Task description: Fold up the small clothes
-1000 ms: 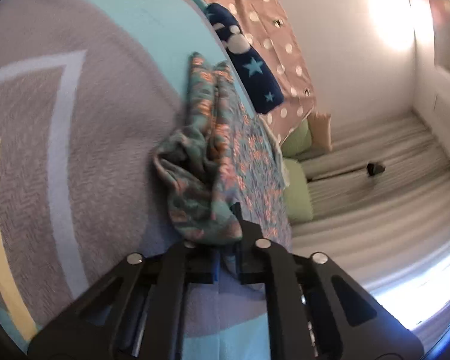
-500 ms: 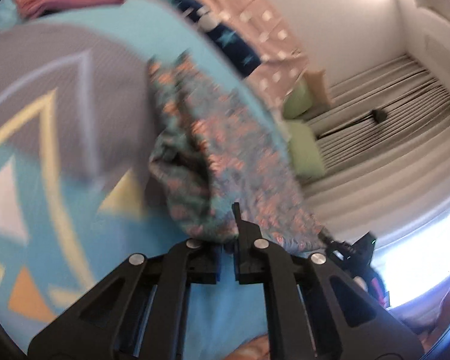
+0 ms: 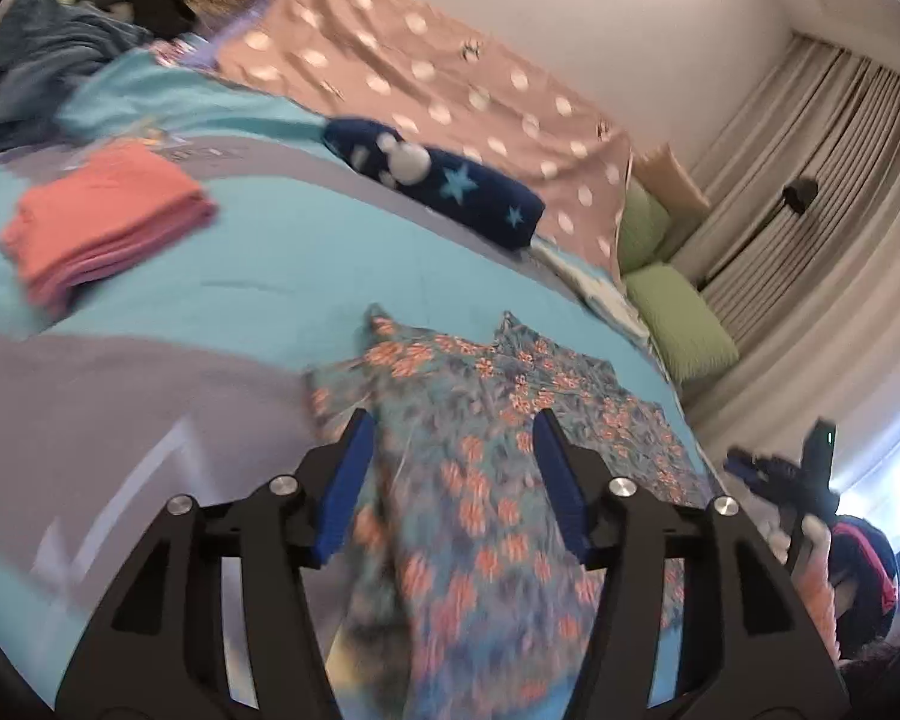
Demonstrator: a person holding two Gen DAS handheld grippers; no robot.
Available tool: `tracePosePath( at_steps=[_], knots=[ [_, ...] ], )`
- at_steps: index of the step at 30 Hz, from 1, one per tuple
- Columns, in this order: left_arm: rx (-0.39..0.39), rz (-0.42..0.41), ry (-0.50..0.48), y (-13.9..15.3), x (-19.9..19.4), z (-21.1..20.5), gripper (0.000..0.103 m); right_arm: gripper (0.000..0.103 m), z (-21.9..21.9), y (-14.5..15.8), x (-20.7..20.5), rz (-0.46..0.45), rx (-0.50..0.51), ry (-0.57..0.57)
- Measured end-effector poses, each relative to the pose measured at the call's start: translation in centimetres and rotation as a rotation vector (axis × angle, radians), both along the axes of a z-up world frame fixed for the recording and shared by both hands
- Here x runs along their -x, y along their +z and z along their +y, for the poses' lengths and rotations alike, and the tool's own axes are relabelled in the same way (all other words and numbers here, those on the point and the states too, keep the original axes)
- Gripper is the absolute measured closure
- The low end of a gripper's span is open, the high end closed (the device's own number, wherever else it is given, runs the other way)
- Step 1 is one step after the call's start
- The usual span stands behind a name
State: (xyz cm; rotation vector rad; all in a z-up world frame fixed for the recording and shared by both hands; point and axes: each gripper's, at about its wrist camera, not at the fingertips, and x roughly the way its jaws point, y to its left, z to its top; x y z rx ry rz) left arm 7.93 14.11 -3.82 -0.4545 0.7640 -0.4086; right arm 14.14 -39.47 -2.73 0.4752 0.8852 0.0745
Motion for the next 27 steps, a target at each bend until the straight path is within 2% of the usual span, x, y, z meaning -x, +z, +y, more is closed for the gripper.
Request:
tracePosePath(
  at_steps=[3, 5, 9, 13, 14, 15, 16, 19, 23, 27],
  knots=[
    [-0.011, 0.093, -0.023, -1.9, -4.5, -1.7, 0.047, 0.05, -0.3, -1.3, -4.4, 0.051, -0.022, 0.025],
    [-0.045, 0.138, -0.03, -2.8, -6.5, -2.3, 0.045, 0.05, -0.4, -2.1, -6.0, 0.079, -0.021, 0.023],
    [-0.115, 0.197, -0.032, -4.6, -9.5, -2.6, 0.043, 0.05, -1.1, -4.2, -8.9, 0.139, -0.07, 0.056],
    [-0.108, 0.205, -0.037, -5.0, -10.9, -2.4, 0.045, 0.05, -1.2, -5.4, -10.4, 0.144, -0.089, 0.089],
    [-0.092, 0.201, -0.051, -5.0, -11.3, -2.5, 0.053, 0.051, -1.3, -5.4, -10.5, 0.133, -0.103, 0.101],
    [-0.069, 0.191, -0.069, -5.0, -11.5, -2.7, 0.084, 0.069, -1.1, -5.4, -10.7, 0.118, -0.131, 0.133],
    [-0.051, 0.182, -0.09, -4.9, -11.7, -2.7, 0.101, 0.095, -1.0, -5.2, -10.7, 0.1, -0.15, 0.153],
    [-0.071, 0.098, -0.07, -3.5, -11.1, -2.6, 0.1, 0.098, -0.8, -3.9, -10.4, 0.042, -0.149, 0.142],
    [-0.044, -0.012, -0.069, -0.5, -10.2, -2.1, 0.1, 0.099, -1.3, -0.9, -9.4, -0.073, -0.164, 0.111],
    [-0.086, -0.088, -0.059, 1.1, -10.8, -2.0, 0.1, 0.099, -1.3, 1.2, -10.5, -0.146, -0.14, 0.095]
  ],
)
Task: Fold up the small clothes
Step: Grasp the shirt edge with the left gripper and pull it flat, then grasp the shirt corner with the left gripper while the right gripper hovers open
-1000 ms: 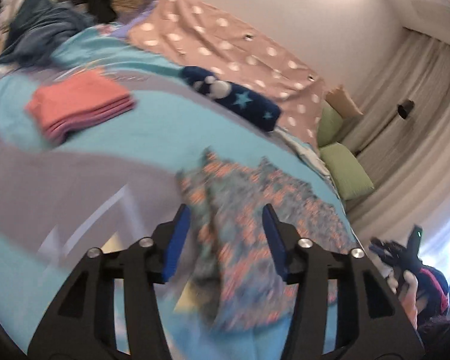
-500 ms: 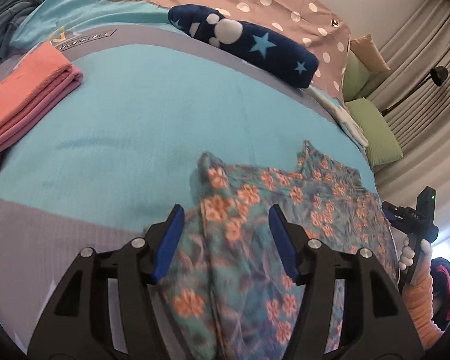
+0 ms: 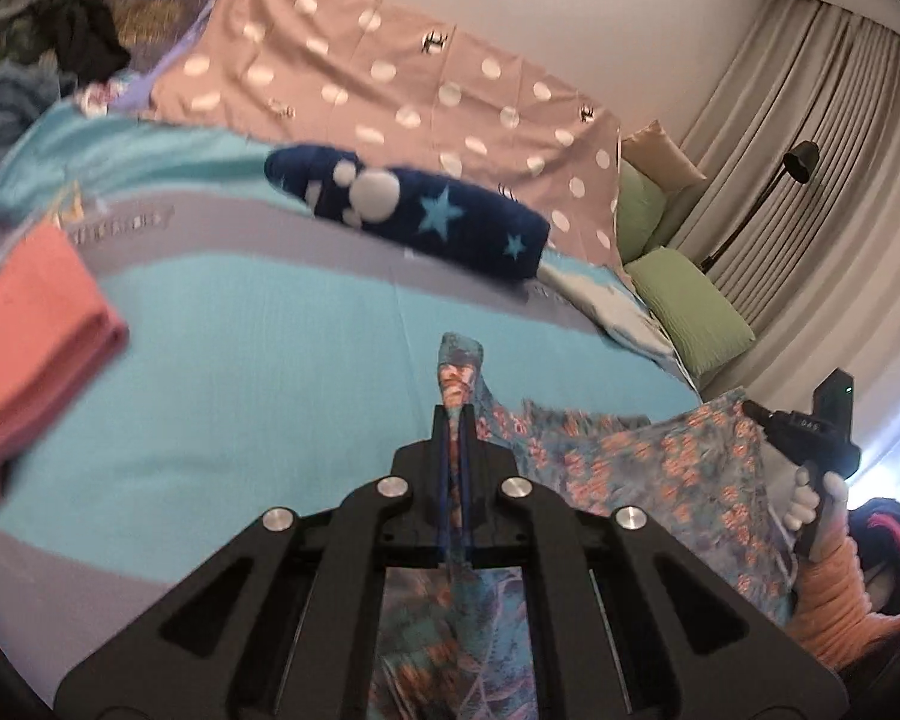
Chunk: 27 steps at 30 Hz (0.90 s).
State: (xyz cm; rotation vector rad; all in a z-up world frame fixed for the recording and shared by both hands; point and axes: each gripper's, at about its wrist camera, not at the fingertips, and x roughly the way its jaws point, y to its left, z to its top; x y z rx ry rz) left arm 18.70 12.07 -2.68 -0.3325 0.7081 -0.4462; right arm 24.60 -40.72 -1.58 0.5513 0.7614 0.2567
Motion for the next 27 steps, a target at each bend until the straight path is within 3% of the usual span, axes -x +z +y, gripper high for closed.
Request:
tracePosePath(
  at_steps=[3, 7, 10, 14, 17, 21, 24, 27],
  knots=[
    [-0.021, 0.025, 0.028, -1.5, -2.1, 0.3, 0.097, 0.098, -0.1, -1.1, -2.1, 0.038, 0.031, -0.023],
    [-0.014, 0.127, 0.11, -4.7, -3.9, 1.3, 0.08, 0.09, 0.6, -5.2, -3.6, 0.24, 0.17, -0.075],
    [0.03, 0.114, 0.144, -4.7, -2.7, 2.4, 0.072, 0.082, 0.4, -5.8, -1.5, 0.245, 0.158, -0.077],
    [0.038, 0.043, 0.12, -2.1, 0.8, 2.8, 0.065, 0.076, -0.4, -4.0, 3.2, 0.194, 0.158, -0.097],
    [0.045, -0.01, 0.038, 0.2, 3.8, 1.4, 0.061, 0.071, -0.9, -3.3, 7.5, 0.176, 0.148, -0.075],
    [0.067, -0.017, -0.123, 1.4, 6.3, -3.1, 0.059, 0.068, -0.7, -3.2, 13.2, 0.155, 0.152, -0.015],
    [0.077, 0.011, -0.312, 1.3, 8.4, -8.7, 0.058, 0.063, -0.7, -3.0, 16.7, 0.136, 0.154, 0.023],
    [0.023, 0.03, -0.527, 0.5, 11.5, -15.8, 0.053, 0.061, -1.5, -3.2, 19.2, 0.138, 0.147, 0.01]
  ],
)
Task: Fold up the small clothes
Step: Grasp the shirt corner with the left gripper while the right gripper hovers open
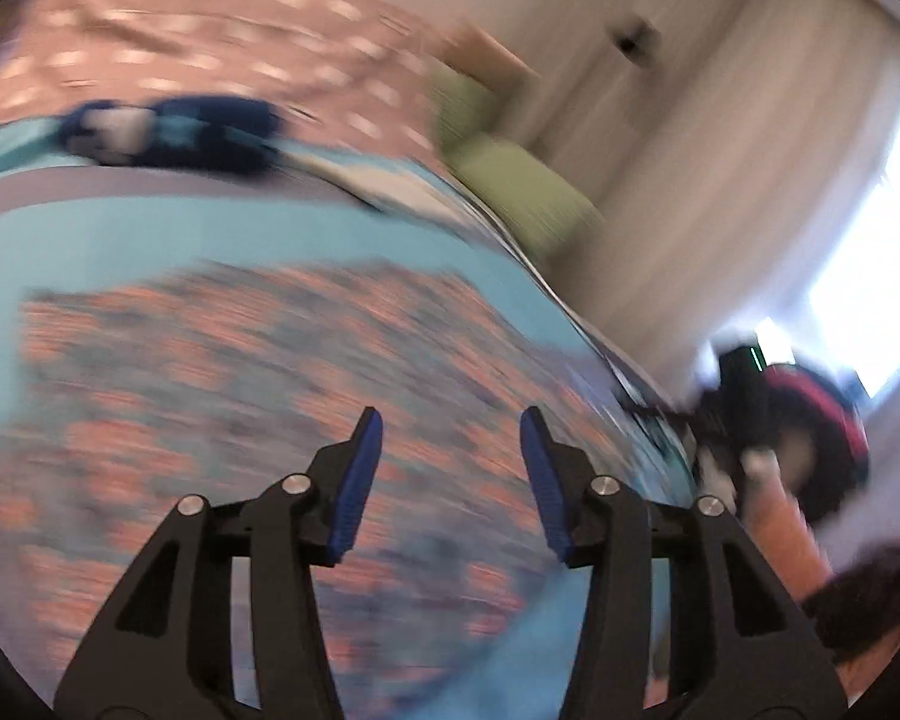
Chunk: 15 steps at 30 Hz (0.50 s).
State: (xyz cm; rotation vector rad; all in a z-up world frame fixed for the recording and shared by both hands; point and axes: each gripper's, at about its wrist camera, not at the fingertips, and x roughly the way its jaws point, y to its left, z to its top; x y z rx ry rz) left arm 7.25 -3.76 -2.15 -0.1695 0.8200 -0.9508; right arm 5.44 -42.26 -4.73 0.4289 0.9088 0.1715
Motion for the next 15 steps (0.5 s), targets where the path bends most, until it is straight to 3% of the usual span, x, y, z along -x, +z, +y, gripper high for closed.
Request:
tracePosePath(
  at_steps=[2, 7, 12, 15],
  knots=[
    [-0.048, -0.013, -0.115, -0.6, 2.1, -4.2, 0.052, 0.061, -0.8, -0.3, 1.5, -0.003, -0.022, -0.016],
    [-0.175, -0.033, -0.286, -2.5, 5.6, -12.5, 0.052, 0.061, -2.2, -1.3, 4.5, -0.022, -0.047, -0.036],
    [-0.362, -0.192, -0.362, -4.2, 8.2, -19.1, 0.045, 0.06, -4.1, -2.9, 7.1, -0.046, -0.11, -0.09],
    [-0.437, -0.241, -0.367, -5.3, 8.6, -21.8, 0.045, 0.06, -4.4, -3.5, 7.7, -0.075, -0.165, -0.094]
  ],
)
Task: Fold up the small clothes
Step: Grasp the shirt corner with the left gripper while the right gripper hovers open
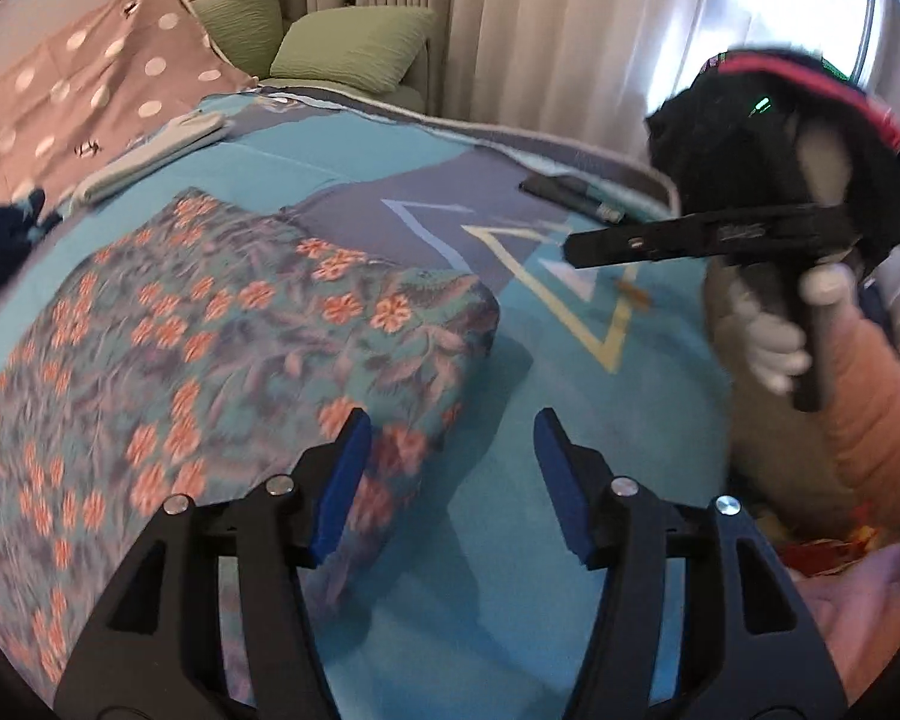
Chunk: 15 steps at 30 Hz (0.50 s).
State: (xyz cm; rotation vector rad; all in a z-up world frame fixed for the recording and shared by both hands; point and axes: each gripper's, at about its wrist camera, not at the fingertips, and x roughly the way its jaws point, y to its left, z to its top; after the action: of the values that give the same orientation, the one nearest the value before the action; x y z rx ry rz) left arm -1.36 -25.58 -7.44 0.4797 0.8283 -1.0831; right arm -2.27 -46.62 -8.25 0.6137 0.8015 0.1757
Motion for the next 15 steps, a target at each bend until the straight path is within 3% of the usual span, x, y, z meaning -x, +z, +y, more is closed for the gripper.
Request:
tracePosePath(
  at_steps=[4, 5, 6, 7, 9, 15],
  knots=[
    [-0.079, -0.125, 0.007, -1.1, 0.2, -2.6, 0.046, 0.06, 0.5, -0.2, -0.4, -0.009, 0.012, 0.051],
    [-0.101, -0.164, 0.004, -1.4, 0.3, -3.4, 0.05, 0.06, 0.6, -0.1, -0.5, -0.011, 0.018, 0.061],
    [-0.12, -0.192, 0.01, -1.4, 0.1, -3.9, 0.065, 0.06, 0.7, -0.1, -0.7, -0.015, 0.016, 0.072],
    [-0.127, -0.19, 0.014, -1.3, -0.2, -4.2, 0.072, 0.06, 0.7, 0.0, -0.8, -0.02, 0.011, 0.081],
    [-0.086, -0.089, 0.057, -0.7, -2.1, -3.6, 0.086, 0.06, 1.0, 0.3, -0.9, -0.032, 0.013, 0.106],
    [0.074, 0.161, 0.224, 0.0, -7.1, 0.9, 0.087, 0.06, 4.6, 0.8, -2.0, -0.057, 0.148, 0.293]
  ],
)
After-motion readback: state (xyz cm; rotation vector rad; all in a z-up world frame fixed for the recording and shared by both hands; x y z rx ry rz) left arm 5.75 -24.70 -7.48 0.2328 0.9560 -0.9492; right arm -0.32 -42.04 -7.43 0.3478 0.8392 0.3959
